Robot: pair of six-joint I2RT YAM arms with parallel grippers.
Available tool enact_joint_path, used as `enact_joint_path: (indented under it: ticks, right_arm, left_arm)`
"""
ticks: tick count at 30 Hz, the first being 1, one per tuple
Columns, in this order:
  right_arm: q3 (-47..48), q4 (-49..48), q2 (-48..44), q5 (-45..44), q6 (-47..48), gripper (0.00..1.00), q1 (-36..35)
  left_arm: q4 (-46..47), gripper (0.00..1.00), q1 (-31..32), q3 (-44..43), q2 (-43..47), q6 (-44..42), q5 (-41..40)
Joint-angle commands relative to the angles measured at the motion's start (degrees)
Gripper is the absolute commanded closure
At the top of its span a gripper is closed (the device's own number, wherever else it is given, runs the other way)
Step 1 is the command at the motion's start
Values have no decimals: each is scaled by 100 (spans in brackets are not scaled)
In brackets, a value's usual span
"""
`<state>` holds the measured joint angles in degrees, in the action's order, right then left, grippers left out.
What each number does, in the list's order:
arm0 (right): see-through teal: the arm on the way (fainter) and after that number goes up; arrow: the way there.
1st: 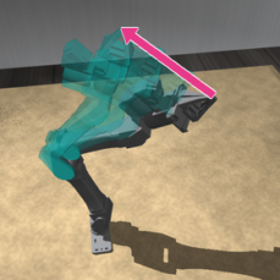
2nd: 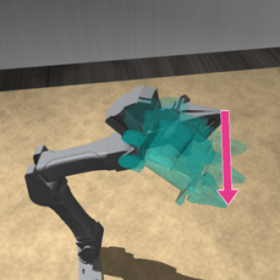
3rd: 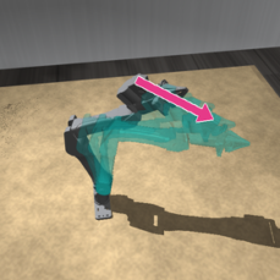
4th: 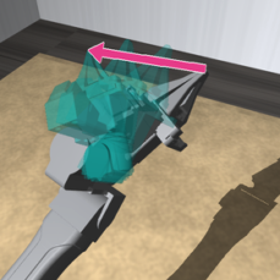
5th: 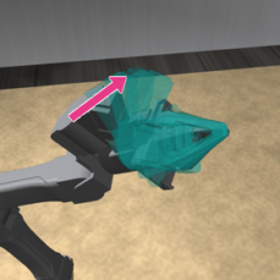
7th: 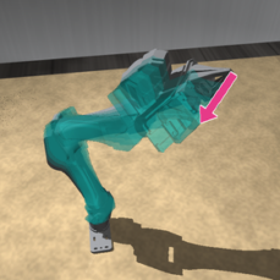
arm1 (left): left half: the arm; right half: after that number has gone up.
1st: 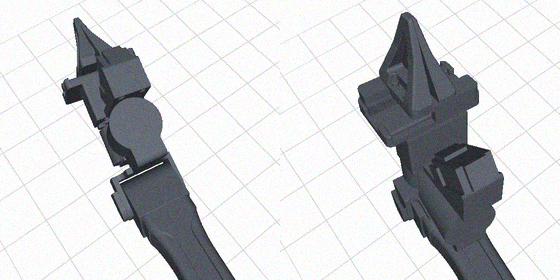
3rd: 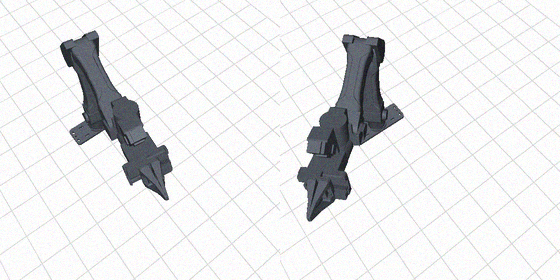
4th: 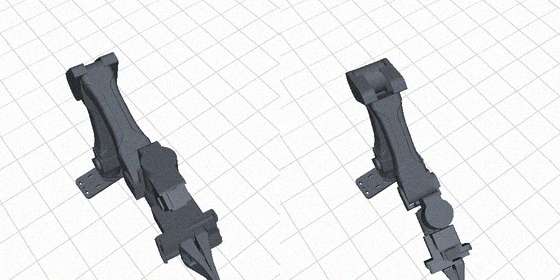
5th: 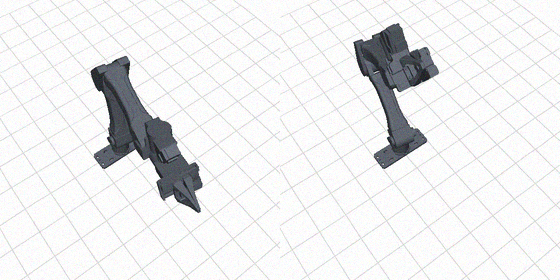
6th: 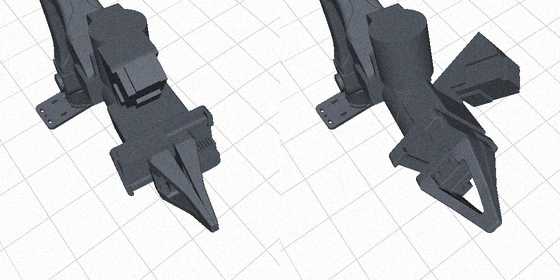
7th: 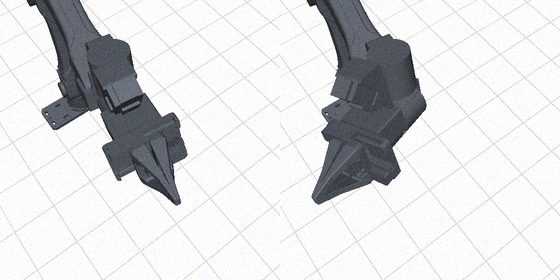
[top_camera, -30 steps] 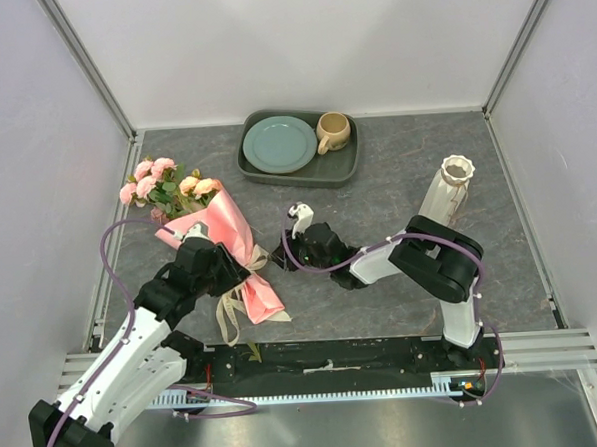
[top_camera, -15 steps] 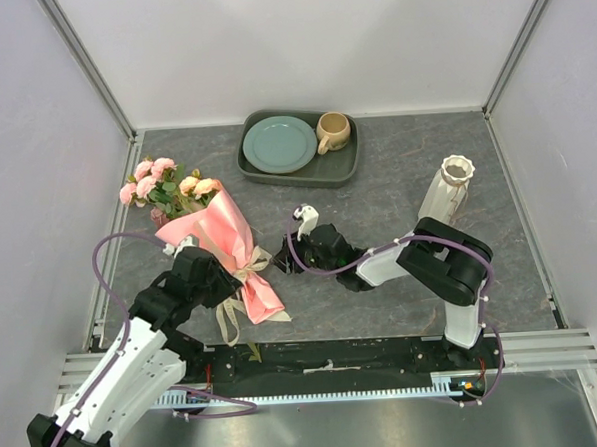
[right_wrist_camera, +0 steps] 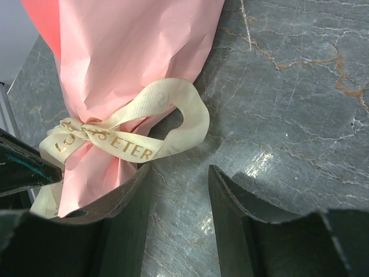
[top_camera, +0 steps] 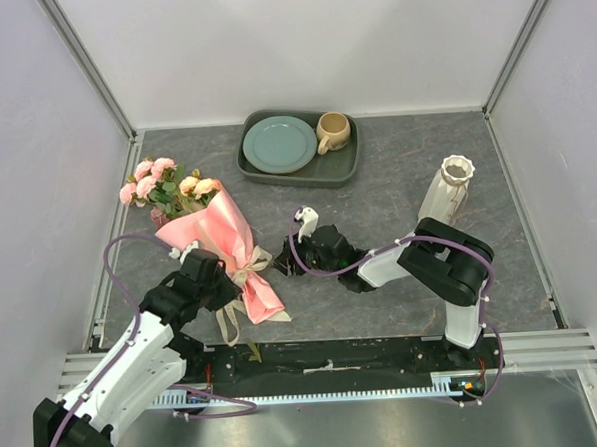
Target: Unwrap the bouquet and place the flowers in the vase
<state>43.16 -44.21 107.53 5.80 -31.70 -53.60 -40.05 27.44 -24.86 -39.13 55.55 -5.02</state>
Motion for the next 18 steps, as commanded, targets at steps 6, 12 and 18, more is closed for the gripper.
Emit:
enact_joint_path:
  ticks: [6, 12, 18]
  right_arm:
    - [-105, -387, -276, 193, 59, 49, -10]
    - [-377, -808, -688, 395, 514, 46, -185]
    - [-405, -1055, -848, 737, 1096, 39, -694]
  left_arm:
    - [410, 98, -20, -150, 2, -202, -87]
    - [376, 98, -11, -545, 327, -238, 325]
    - [147, 98, -20, -1046, 161, -62, 923]
